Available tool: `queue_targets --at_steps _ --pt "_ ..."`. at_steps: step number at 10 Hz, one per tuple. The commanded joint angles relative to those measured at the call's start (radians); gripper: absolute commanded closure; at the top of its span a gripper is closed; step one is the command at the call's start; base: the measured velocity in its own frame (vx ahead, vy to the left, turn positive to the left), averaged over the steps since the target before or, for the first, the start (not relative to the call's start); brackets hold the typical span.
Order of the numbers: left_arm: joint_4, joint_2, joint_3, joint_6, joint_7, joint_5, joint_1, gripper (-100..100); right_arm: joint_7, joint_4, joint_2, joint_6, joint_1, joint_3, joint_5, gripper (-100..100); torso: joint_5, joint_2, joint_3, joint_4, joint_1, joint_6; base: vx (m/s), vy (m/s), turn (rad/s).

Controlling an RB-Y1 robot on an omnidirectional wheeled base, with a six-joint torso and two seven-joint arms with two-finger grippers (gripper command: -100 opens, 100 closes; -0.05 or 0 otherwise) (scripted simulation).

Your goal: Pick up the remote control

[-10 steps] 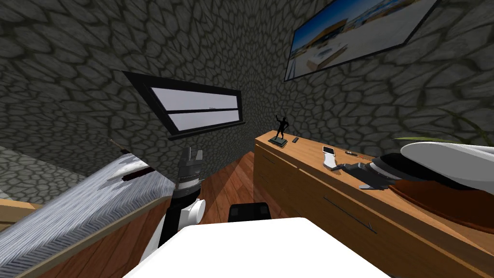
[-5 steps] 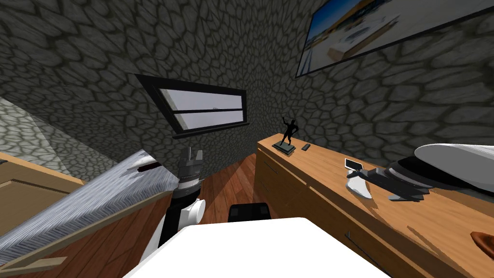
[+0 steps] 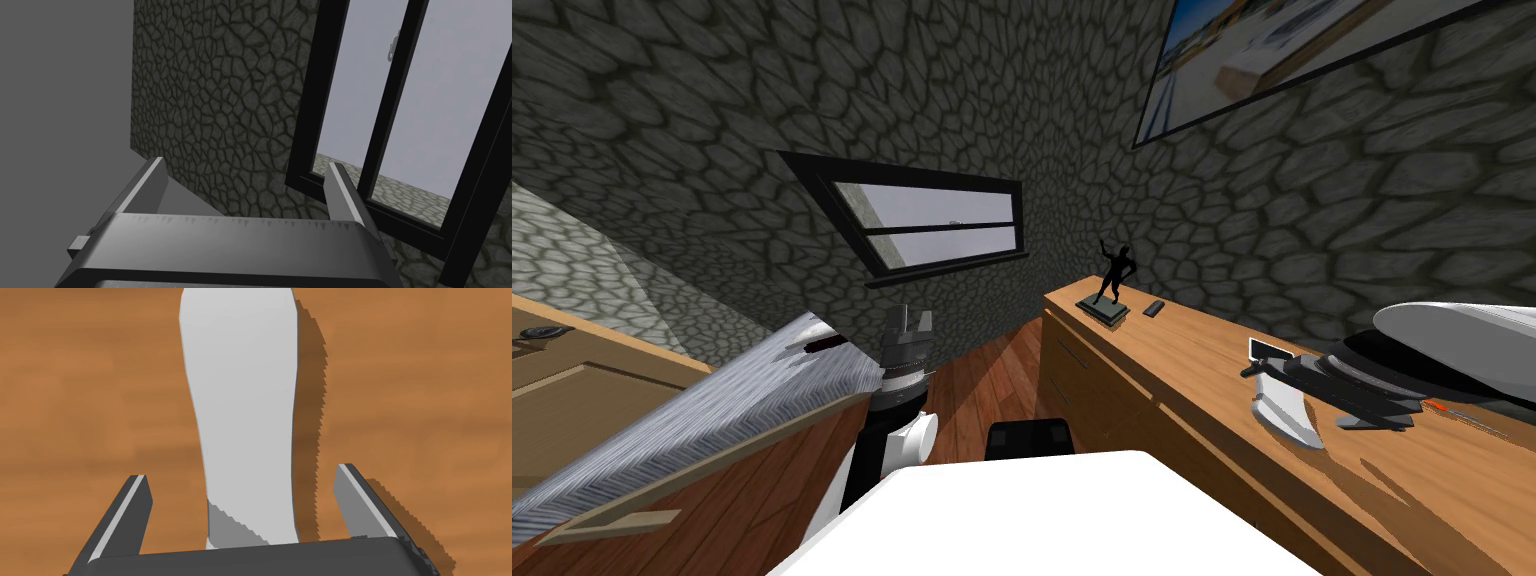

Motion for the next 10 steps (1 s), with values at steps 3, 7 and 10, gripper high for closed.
queue_targets --at_steps 3,7,10 --pt "0.0 0.0 0.0 0.0 0.0 0.0 0.0 0 0.007 0.006 0.011 0.025 0.004 0.012 0.006 100 0.0 0.001 0.001 0.0 0.001 0.0 -0.003 -0.003 0.014" --pt "0.0 0.0 0.0 0.0 0.0 0.0 0.0 0 0.007 0.006 0.01 0.025 0.003 0.011 0.006 100 -0.002 -0.001 -0.001 -0.001 0.0 -0.001 0.0 0.0 0.0" --pt "0.0 0.0 0.0 0.0 0.0 0.0 0.0 0 -0.008 0.007 -0.03 0.058 -0.009 -0.031 0.015 -100 -0.002 0.001 0.0 -0.001 -0.001 -0.001 -0.048 -0.021 0.025"
